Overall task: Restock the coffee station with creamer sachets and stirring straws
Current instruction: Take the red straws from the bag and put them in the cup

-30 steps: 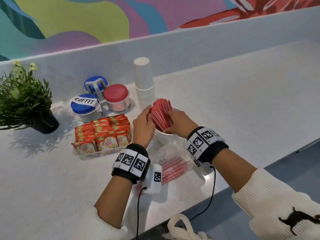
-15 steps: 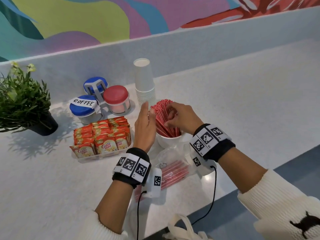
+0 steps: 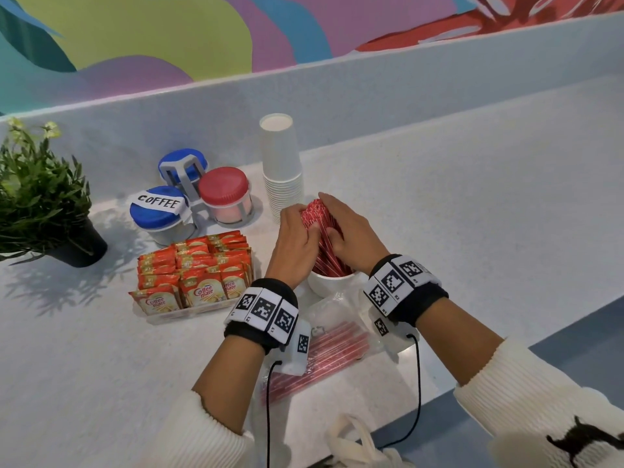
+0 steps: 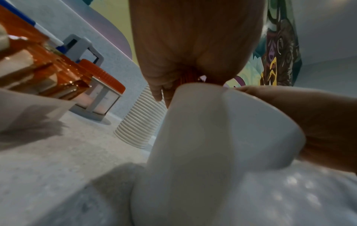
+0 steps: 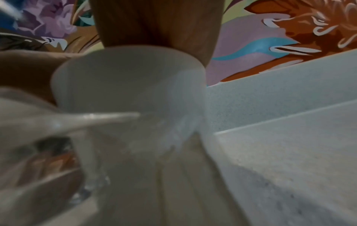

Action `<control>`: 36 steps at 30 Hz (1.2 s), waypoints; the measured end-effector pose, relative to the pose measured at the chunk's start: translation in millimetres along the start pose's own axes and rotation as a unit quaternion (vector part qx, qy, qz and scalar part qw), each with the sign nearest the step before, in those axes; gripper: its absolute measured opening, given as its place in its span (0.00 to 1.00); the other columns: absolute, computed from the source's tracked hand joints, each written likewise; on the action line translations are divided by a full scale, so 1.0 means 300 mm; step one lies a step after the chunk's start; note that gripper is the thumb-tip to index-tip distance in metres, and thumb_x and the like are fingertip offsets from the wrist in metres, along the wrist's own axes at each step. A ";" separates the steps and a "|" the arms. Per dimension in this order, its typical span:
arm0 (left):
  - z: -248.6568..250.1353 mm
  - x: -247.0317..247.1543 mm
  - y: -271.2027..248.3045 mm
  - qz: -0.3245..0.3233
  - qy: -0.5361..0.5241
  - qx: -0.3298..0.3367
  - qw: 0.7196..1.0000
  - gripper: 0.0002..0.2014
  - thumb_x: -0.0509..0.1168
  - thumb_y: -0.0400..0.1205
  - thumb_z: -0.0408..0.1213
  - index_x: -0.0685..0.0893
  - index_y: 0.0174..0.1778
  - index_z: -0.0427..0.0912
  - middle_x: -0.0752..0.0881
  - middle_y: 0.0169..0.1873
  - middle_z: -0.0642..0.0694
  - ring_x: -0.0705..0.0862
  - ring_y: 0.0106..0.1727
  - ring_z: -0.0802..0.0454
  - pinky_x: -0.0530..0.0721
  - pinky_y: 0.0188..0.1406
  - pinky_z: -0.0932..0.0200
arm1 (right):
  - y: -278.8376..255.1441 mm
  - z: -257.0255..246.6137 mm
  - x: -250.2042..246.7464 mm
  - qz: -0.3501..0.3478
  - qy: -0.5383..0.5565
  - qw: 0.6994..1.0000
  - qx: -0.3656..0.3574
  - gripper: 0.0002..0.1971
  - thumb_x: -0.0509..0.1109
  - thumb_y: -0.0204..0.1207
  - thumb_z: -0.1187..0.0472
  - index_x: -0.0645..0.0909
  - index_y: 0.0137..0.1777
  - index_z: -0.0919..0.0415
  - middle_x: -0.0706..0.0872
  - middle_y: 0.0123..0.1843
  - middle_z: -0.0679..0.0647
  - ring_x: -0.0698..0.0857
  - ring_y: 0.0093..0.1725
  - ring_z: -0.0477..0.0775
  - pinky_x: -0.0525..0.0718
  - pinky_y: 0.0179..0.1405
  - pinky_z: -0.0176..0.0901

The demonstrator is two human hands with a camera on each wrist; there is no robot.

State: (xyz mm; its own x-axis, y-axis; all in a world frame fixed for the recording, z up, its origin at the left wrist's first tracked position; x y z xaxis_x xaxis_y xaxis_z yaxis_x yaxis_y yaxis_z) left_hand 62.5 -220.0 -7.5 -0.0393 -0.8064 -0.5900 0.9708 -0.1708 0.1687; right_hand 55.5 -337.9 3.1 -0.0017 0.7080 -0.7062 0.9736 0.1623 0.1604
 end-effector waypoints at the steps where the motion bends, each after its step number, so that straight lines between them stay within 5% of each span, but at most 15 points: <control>1: 0.002 0.001 0.003 -0.002 -0.012 -0.008 1.000 0.17 0.53 0.86 0.34 0.64 0.70 0.34 0.69 0.66 0.39 0.71 0.65 0.50 0.63 0.58 0.72 | 0.001 0.005 0.001 0.007 0.005 1.000 0.002 0.29 0.57 0.78 0.72 0.59 0.79 0.62 0.67 0.79 0.57 0.68 0.78 0.55 0.59 0.75 0.37; 5: 0.001 -0.008 -0.001 -0.026 -0.075 -0.034 0.996 0.27 0.54 0.86 0.45 0.54 0.78 0.39 0.61 0.76 0.39 0.63 0.77 0.47 0.62 0.72 0.60 | 0.007 0.026 -0.011 0.056 0.084 0.994 0.049 0.28 0.61 0.78 0.69 0.62 0.78 0.57 0.65 0.80 0.53 0.67 0.77 0.49 0.64 0.77 0.40; 10: 0.008 -0.065 -0.049 0.021 -0.096 -0.047 0.994 0.34 0.51 0.78 0.57 0.55 0.77 0.42 0.59 0.76 0.42 0.61 0.78 0.45 0.64 0.78 0.46 | -0.008 0.096 -0.069 0.162 0.234 0.947 0.151 0.20 0.63 0.77 0.70 0.72 0.69 0.58 0.76 0.66 0.50 0.78 0.59 0.47 0.77 0.57 0.38; 13: 0.002 -0.097 -0.087 0.082 -0.103 -0.064 0.989 0.23 0.58 0.84 0.48 0.61 0.69 0.41 0.64 0.67 0.43 0.66 0.71 0.47 0.69 0.73 0.51 | -0.059 0.169 -0.089 0.207 0.267 0.916 0.216 0.12 0.62 0.76 0.70 0.76 0.57 0.58 0.81 0.49 0.50 0.81 0.48 0.51 0.82 0.47 0.44; 16: -0.010 -0.098 -0.134 0.121 -0.106 -0.108 0.981 0.12 0.61 0.83 0.38 0.64 0.55 0.41 0.65 0.54 0.46 0.70 0.57 0.49 0.71 0.58 0.56 | -0.135 0.206 -0.085 0.177 0.313 0.891 0.277 0.07 0.59 0.76 0.71 0.75 0.46 0.60 0.81 0.38 0.56 0.81 0.34 0.51 0.79 0.31 0.37; 20: -0.048 -0.053 -0.192 0.045 -0.077 -0.156 0.984 0.08 0.60 0.83 0.35 0.66 0.45 0.39 0.68 0.45 0.47 0.69 0.47 0.49 0.68 0.44 0.59 | -0.233 0.210 -0.048 0.098 0.369 0.860 0.338 0.08 0.60 0.77 0.71 0.73 0.38 0.62 0.79 0.30 0.59 0.80 0.22 0.51 0.79 0.19 0.33; 24: -0.036 -0.024 -0.255 -0.090 -0.013 -0.118 0.989 0.07 0.58 0.84 0.35 0.76 0.41 0.38 0.77 0.34 0.51 0.74 0.42 0.51 0.69 0.35 0.63 | -0.303 0.181 0.006 0.008 0.388 0.853 0.349 0.09 0.62 0.78 0.68 0.75 0.35 0.65 0.81 0.29 0.61 0.82 0.20 0.49 0.82 0.21 0.36; 27: -0.026 -0.005 -0.293 -0.232 0.062 -0.092 0.966 0.16 0.64 0.80 0.49 0.81 0.61 0.45 0.82 0.56 0.45 0.78 0.60 0.47 0.75 0.60 0.53 | -0.333 0.160 0.043 -0.053 0.370 0.867 0.331 0.12 0.63 0.77 0.71 0.78 0.32 0.67 0.79 0.24 0.56 0.76 0.19 0.47 0.74 0.18 0.34; 29: -0.035 0.017 -0.321 -0.305 0.169 -0.095 0.932 0.31 0.67 0.76 0.53 0.69 0.75 0.50 0.75 0.67 0.44 0.71 0.70 0.43 0.69 0.69 0.46 | -0.349 0.160 0.067 -0.065 0.316 0.894 0.310 0.11 0.63 0.75 0.74 0.80 0.31 0.68 0.78 0.18 0.48 0.71 0.19 0.46 0.69 0.17 0.31; 32: -0.054 0.052 -0.361 -0.326 0.301 -0.076 0.893 0.39 0.73 0.71 0.52 0.62 0.75 0.47 0.69 0.67 0.43 0.67 0.71 0.42 0.68 0.65 0.46 | -0.362 0.159 0.096 -0.061 0.251 0.923 0.284 0.07 0.65 0.74 0.75 0.85 0.46 0.73 0.81 0.24 0.48 0.74 0.19 0.39 0.72 0.21 0.27; 36: -0.078 0.070 -0.386 -0.314 0.313 -0.092 0.892 0.33 0.74 0.70 0.50 0.68 0.65 0.42 0.71 0.63 0.44 0.70 0.67 0.43 0.69 0.64 0.47 | -0.370 0.163 0.114 -0.070 0.193 0.947 0.249 0.10 0.68 0.74 0.67 0.87 0.54 0.65 0.86 0.39 0.49 0.84 0.43 0.51 0.81 0.50 0.45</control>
State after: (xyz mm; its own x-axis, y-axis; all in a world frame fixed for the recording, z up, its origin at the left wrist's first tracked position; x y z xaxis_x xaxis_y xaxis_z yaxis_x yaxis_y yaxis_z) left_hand -45.3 -203.9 -57.8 -0.5052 -0.1005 -0.8571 0.8281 -0.3360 -0.4487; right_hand -41.4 -365.2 -72.6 -0.1295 0.9171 -0.3771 0.9444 -0.0019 -0.3288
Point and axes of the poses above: each hand's wrist, its own y-axis towards the middle knuckle, its own x-axis out of the palm, z = x × y, the point moved 2 cm from there along y, towards the middle knuckle
